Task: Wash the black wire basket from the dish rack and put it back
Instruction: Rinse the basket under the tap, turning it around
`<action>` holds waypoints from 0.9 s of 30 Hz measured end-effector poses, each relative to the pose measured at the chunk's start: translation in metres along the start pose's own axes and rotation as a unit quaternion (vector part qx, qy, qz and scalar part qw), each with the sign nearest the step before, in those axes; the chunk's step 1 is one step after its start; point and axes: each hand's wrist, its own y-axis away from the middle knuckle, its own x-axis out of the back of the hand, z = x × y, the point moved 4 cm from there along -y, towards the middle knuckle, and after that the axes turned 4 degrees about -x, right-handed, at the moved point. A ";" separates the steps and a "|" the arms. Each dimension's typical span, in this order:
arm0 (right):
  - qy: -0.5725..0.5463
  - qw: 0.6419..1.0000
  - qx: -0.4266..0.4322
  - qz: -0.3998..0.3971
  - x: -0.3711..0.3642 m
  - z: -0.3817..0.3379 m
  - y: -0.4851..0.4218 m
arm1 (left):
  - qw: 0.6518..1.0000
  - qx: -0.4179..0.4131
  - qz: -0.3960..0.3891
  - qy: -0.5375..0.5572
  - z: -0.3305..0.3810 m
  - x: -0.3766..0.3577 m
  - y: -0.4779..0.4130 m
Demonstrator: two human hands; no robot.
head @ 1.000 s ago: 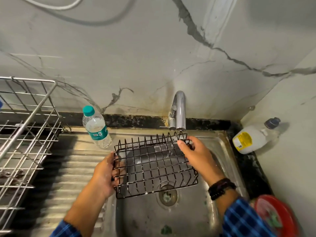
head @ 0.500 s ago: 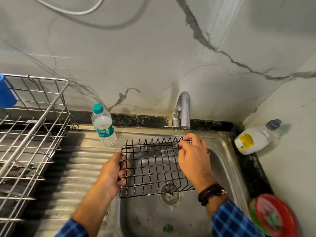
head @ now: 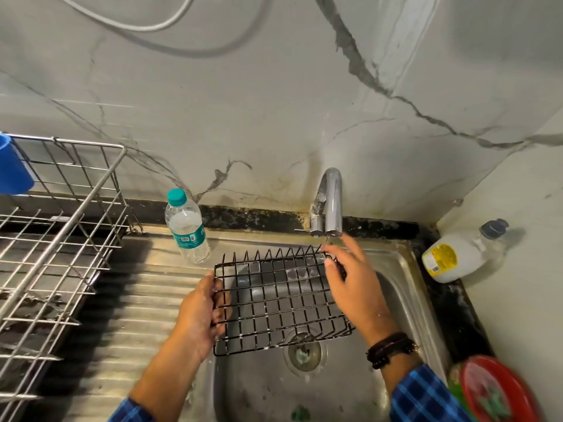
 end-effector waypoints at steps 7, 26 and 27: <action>0.260 0.950 0.067 -0.162 -0.030 -0.026 0.012 | 1.000 0.004 0.012 0.004 0.001 -0.031 -0.010; 0.318 0.942 0.077 -0.072 -0.008 -0.028 -0.007 | 0.998 0.017 -0.052 -0.031 0.004 -0.075 -0.041; 0.316 0.941 0.068 -0.106 -0.007 -0.029 -0.010 | 0.998 0.017 -0.055 -0.036 0.002 -0.073 -0.039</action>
